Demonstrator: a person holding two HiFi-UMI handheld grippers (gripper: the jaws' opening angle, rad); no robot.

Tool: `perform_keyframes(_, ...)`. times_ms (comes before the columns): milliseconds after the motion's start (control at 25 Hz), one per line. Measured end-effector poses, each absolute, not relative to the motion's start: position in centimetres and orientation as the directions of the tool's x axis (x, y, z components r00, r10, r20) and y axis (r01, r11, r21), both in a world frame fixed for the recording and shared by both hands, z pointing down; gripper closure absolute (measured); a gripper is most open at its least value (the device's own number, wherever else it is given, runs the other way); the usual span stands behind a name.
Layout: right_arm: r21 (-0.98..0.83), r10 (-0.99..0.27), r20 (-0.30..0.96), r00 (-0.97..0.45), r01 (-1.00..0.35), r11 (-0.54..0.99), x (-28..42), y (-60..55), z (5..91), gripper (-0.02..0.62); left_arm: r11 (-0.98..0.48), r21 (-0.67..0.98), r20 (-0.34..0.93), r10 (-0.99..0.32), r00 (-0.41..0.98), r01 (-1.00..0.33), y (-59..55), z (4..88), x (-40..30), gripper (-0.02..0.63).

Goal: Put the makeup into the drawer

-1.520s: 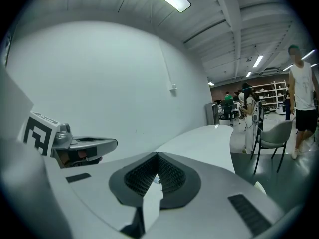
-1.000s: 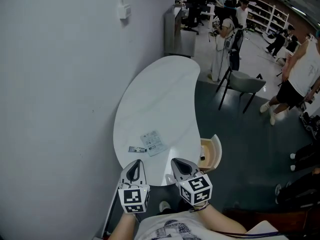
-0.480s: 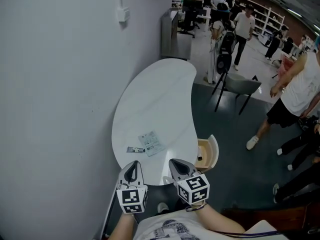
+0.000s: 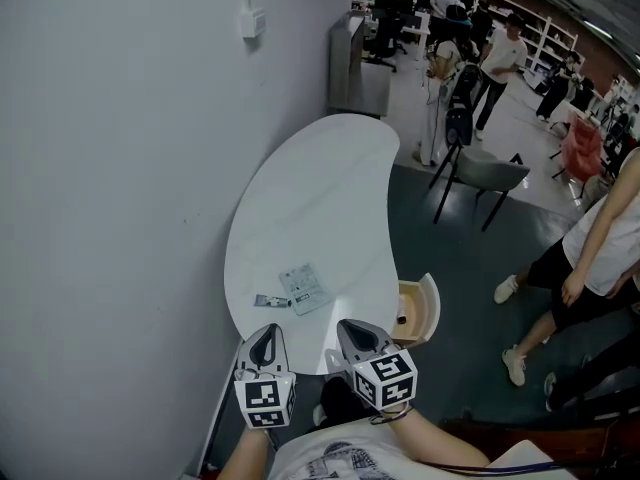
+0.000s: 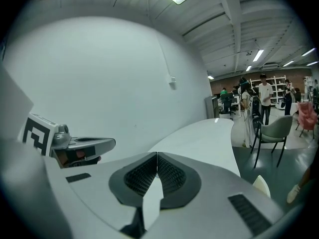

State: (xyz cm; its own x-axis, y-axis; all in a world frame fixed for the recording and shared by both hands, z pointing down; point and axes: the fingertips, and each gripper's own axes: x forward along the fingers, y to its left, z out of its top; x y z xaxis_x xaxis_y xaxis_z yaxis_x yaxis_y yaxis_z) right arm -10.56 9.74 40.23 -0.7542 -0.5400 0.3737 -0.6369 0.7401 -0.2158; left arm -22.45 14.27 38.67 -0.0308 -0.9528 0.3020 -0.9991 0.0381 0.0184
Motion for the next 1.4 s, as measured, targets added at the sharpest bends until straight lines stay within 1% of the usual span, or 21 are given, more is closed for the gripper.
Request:
perform_keyframes(520, -0.221, -0.465, 0.450, -0.762, -0.600, 0.769, -14.0, 3.6, 44.6, 0.574, 0.049, 0.020, 0.357, -0.933, -0.038, -0.999, 8.2, 41.5, -24.6, 0.589)
perform_keyframes(840, -0.223, -0.413, 0.495, -0.765, -0.571, 0.790, -17.1, 0.1, 47.6, 0.567, 0.087, 0.023, 0.393, -0.917, -0.071, -0.996, 5.0, 43.7, -27.3, 0.589)
perform_keyframes(880, -0.229, -0.405, 0.498, -0.767, -0.566, 0.792, -17.5, -0.2, 47.9, 0.556, 0.092, 0.024, 0.397, -0.915, -0.075, -0.995, 4.6, 43.9, -27.6, 0.589)
perform_keyframes(960, -0.241, -0.386, 0.505, -0.772, -0.556, 0.796, -18.2, -0.9, 48.5, 0.511, 0.101, 0.023, 0.408, -0.909, -0.083, -0.995, 3.9, 44.4, -28.1, 0.589)
perform_keyframes(1120, -0.253, -0.358, 0.523, -0.773, -0.542, 0.801, -19.5, -2.1, 49.8, 0.460, 0.117, 0.020, 0.429, -0.898, -0.097, -0.993, 2.8, 45.4, -28.9, 0.589)
perform_keyframes(1400, -0.248, -0.336, 0.563, -0.755, -0.542, 0.803, -21.0, -3.9, 53.2, 0.334, 0.134, 0.017, 0.477, -0.872, -0.109, -0.991, 1.7, 47.3, -29.3, 0.589)
